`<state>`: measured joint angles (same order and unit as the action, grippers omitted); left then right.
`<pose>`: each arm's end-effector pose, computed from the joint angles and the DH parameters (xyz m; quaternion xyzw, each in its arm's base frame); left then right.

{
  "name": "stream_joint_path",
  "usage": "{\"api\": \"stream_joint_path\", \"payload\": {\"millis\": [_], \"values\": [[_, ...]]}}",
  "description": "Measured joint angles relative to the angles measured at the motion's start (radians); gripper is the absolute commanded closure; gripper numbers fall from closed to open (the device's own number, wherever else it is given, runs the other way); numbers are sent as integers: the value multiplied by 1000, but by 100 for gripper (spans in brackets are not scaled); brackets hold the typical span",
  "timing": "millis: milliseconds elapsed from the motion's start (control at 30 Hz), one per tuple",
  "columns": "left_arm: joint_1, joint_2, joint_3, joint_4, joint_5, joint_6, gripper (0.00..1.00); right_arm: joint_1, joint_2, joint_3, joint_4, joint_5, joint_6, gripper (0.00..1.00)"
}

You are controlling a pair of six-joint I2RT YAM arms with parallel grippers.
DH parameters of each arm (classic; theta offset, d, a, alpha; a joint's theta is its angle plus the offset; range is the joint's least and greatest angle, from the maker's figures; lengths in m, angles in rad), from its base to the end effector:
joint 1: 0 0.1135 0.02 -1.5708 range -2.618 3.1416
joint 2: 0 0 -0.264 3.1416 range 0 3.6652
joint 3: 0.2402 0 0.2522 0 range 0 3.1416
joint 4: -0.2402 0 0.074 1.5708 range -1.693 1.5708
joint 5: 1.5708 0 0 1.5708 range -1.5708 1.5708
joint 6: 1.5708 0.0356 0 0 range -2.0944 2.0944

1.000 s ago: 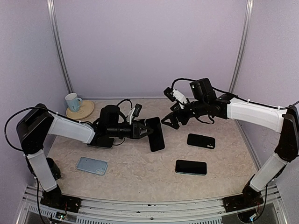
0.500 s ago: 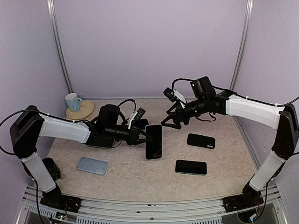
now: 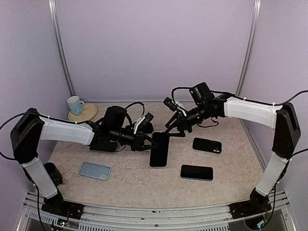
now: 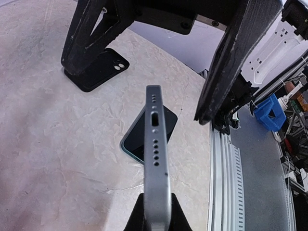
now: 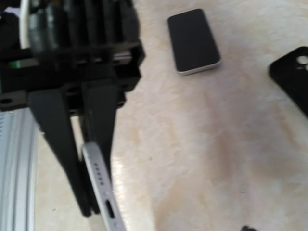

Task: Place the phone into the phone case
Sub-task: Pass from the left arm to the right

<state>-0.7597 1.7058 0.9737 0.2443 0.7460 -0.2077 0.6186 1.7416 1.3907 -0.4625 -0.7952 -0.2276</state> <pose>0.2489 -0.2698 0.2090 0.3982 0.7166 -0.4997 0.2797 0.2977 0.2431 0.2739 -0.4823 0.7224 0.4191 0.2645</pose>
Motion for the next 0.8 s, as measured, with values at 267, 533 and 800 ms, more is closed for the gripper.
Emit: {"api": "stream_joint_path", "payload": {"millis": [267, 533, 800], "values": [[0, 1, 10, -27, 25, 19, 100, 5, 32, 5, -38, -85, -37, 41], [0, 1, 37, -45, 41, 36, 100, 13, 41, 8, -69, -141, -72, 74], [2, 1, 37, -44, 61, 42, 94, 18, 56, 29, -100, -201, -81, 100]]}}
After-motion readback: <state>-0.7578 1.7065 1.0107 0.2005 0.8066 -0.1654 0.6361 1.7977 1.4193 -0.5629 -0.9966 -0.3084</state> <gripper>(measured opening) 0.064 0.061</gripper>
